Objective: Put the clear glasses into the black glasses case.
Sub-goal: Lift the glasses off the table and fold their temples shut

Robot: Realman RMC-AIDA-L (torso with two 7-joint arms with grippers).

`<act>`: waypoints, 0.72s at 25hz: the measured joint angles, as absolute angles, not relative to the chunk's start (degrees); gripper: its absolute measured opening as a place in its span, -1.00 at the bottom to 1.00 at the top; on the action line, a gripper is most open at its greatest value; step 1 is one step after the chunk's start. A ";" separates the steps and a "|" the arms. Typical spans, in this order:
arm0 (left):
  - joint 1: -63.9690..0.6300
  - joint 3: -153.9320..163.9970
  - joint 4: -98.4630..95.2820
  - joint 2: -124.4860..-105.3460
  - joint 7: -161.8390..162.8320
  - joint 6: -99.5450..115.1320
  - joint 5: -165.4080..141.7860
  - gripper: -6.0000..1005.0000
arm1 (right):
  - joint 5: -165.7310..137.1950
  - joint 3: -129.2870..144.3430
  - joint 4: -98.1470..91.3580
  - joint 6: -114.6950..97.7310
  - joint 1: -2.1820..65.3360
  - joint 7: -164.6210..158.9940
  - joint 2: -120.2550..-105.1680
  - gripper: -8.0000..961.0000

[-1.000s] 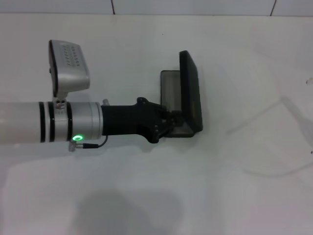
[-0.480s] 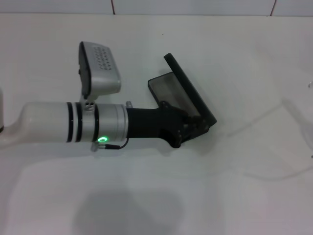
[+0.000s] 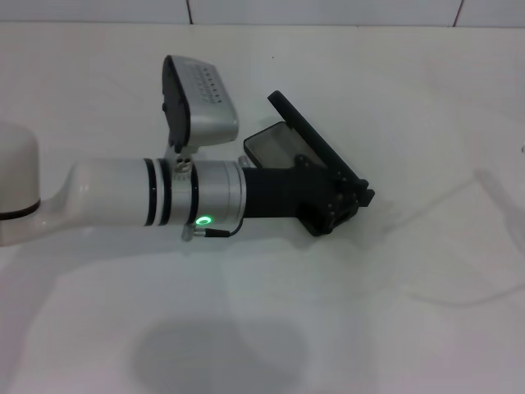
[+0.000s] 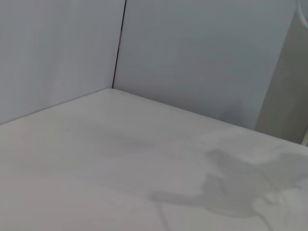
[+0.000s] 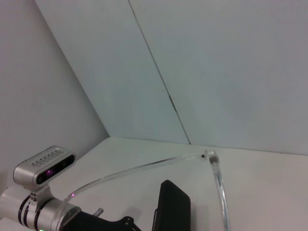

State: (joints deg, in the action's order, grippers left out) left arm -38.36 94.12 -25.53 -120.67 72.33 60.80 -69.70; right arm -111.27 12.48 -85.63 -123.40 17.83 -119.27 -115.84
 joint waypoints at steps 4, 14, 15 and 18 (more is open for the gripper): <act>-39.29 95.95 -25.56 -120.76 72.33 59.43 -68.10 -0.76 | -110.79 12.48 -85.61 -123.40 17.55 -119.24 -115.83 -0.82; -38.60 99.25 -28.57 -119.63 73.96 60.48 -65.84 -0.76 | -110.74 12.48 -85.51 -123.39 17.17 -118.96 -115.79 -0.82; -37.46 98.98 -29.99 -119.01 74.86 61.55 -66.06 -0.76 | -110.74 12.47 -85.51 -123.40 17.08 -118.95 -115.77 -0.82; -33.38 97.64 -35.48 -116.80 78.05 63.42 -67.41 -0.76 | -110.74 12.38 -85.51 -123.40 16.97 -118.94 -115.74 -0.82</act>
